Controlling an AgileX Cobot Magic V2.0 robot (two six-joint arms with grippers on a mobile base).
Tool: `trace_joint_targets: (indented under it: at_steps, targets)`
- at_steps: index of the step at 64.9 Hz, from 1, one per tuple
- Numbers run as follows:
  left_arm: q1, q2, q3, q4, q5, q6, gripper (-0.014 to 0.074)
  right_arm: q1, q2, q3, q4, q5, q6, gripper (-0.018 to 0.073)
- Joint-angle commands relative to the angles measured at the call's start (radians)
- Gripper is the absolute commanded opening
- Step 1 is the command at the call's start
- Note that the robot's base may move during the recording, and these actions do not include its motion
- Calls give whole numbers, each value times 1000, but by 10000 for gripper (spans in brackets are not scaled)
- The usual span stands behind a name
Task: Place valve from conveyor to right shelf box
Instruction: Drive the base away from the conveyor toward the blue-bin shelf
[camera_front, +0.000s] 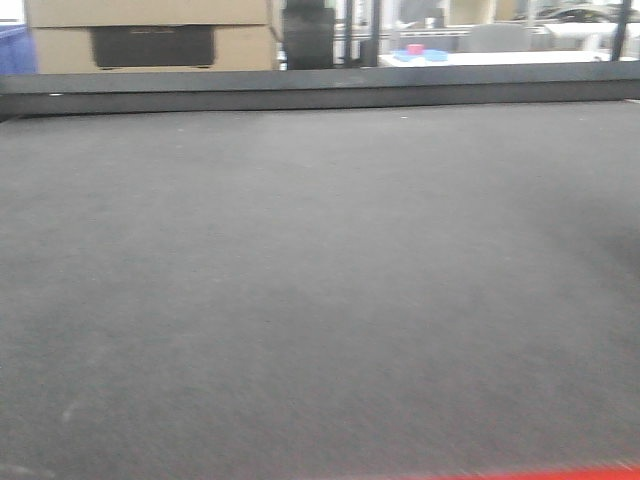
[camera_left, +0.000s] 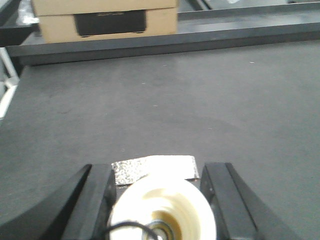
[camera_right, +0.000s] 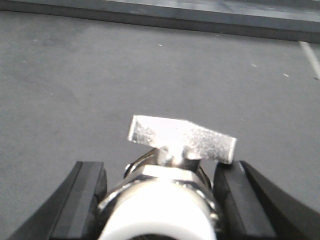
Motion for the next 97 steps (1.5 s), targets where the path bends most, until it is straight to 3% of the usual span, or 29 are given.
trace_joint_targets:
  at_steps: [1, 97]
  targets:
    - [-4, -8, -5, -10, -56, -4, -111, -1, -9, -7, -2, -75, -1, -153]
    - [-4, -22, -5, -10, -56, -4, -111, -1, -9, -7, -2, -75, -1, -153]
